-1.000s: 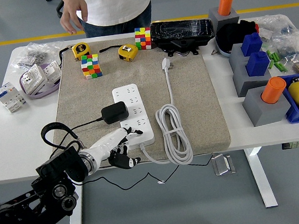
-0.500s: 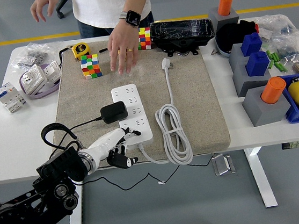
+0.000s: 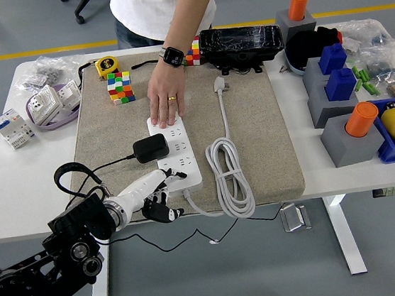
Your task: Put the plug near the board,insert it into the board,press the button,pull the plug out
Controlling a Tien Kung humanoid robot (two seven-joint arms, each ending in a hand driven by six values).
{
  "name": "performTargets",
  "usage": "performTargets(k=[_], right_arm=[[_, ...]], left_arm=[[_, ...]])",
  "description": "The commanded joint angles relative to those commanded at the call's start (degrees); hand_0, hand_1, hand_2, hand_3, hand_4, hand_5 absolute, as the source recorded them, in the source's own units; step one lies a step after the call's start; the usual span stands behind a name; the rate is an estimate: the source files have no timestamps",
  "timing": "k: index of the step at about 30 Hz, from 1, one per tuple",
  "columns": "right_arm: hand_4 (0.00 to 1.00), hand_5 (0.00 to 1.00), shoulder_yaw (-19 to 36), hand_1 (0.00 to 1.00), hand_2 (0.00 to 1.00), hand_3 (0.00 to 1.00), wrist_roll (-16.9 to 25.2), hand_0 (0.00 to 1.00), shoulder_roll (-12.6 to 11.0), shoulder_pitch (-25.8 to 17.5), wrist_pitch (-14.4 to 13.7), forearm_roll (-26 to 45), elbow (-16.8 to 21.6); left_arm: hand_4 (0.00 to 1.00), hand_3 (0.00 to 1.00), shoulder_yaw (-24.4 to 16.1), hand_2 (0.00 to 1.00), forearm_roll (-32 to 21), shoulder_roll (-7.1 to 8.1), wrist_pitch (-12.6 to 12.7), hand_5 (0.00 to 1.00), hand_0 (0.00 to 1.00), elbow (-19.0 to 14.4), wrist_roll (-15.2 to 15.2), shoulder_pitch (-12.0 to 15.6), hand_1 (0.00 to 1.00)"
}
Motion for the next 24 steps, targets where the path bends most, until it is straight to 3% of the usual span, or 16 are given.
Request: performTargets(k=[12, 16, 20, 21, 24], right_arm=[[0.954, 0.491, 0.3, 0.642, 0.646, 0.553, 0.0, 0.611, 0.1, -0.1, 0.0, 0.0, 0.0], [0.954, 0.490, 0.5, 0.643, 0.646, 0.553, 0.0, 0.611, 0.2, -0.1, 0.0, -0.1, 0.0], [0.954, 0.490, 0.4, 0.643, 0.646, 0.553, 0.0, 0.611, 0.2, -0.2, 0.0, -0.1, 0.0], [0.954, 0.489, 0.4, 0.643, 0.646, 0.553, 0.0, 0.611, 0.2, -0.2, 0.0, -0.1, 0.0], [0.954, 0.489, 0.4, 0.643, 0.646, 0.553, 0.0, 0.611, 0.3, -0.2, 0.0, -0.1, 0.0]], left_arm=[[0.750, 0.871, 0.3, 0.141, 0.4, 0.00, -0.5, 0.002, 0.064, 0.7, 0.8, 0.2, 0.075], [0.749, 0.865, -0.6, 0.141, 0.0, -0.01, -0.2, 0.002, 0.063, -0.1, -0.2, 0.5, 0.074], [0.749, 0.865, -2.0, 0.141, -4.2, 0.29, 2.2, 0.002, 0.063, -2.0, -5.8, 0.7, 0.074], [0.637, 0.733, -2.4, 0.222, -6.1, 0.33, 3.7, 0.054, 0.098, -2.3, -8.3, 0.7, 0.070], [0.637, 0.733, -2.8, 0.222, -11.5, 0.32, 7.2, 0.054, 0.098, -1.9, -14.9, 0.8, 0.070]])
